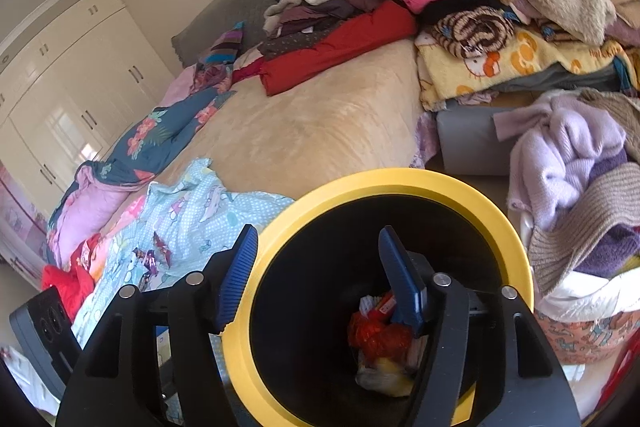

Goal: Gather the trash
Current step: 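Carry the chip bag and blue bag over the bin and open both tools, then move both tools back over the remaining wrappers on the sheet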

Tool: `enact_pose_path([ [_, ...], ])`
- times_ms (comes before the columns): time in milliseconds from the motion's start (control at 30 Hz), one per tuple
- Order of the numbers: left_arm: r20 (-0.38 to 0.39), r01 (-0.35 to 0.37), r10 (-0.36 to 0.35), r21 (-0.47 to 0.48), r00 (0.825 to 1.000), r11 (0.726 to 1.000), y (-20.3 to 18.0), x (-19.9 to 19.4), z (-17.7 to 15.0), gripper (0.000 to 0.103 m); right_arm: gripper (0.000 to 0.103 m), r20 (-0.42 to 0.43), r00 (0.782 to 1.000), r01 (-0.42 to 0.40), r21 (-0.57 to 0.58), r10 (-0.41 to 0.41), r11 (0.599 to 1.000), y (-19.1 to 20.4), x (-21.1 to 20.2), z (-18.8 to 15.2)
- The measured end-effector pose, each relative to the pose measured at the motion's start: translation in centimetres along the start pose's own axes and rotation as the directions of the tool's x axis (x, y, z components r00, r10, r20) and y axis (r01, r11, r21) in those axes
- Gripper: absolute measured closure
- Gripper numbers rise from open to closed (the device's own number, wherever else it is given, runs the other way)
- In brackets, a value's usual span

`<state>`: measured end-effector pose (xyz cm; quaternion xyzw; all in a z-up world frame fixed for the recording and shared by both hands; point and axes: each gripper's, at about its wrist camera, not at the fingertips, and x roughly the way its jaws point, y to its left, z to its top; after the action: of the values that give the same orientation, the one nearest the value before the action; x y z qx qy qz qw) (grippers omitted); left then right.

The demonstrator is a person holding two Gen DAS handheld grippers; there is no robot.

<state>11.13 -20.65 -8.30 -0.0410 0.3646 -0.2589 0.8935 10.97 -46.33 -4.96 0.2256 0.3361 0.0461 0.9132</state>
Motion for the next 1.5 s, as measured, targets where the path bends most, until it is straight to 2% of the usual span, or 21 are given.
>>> enact_pose_path([
  [333,0.074,-0.059,0.06,-0.014,0.995,0.998,2.4,-3.0,0.4,0.011,0.041,0.021,0.998,-0.058,-0.099,0.061,0.993,3.7,0.4,-0.3],
  [700,0.158,-0.126,0.132,-0.045,0.979,0.991,5.4,-6.7,0.8,0.011,0.041,0.012,0.994,-0.109,-0.182,0.113,0.977,8.1,1.4,-1.5],
  [1233,0.229,-0.233,0.259,-0.133,0.938,0.963,11.3,-11.0,0.7,0.011,0.041,-0.016,0.983,-0.18,-0.333,0.185,0.926,14.6,2.4,-3.8],
  [1500,0.236,-0.296,0.343,-0.211,0.909,0.932,15.8,-12.8,-0.6,0.011,0.04,-0.067,0.974,-0.227,-0.386,0.218,0.894,18.8,4.7,-5.1],
])
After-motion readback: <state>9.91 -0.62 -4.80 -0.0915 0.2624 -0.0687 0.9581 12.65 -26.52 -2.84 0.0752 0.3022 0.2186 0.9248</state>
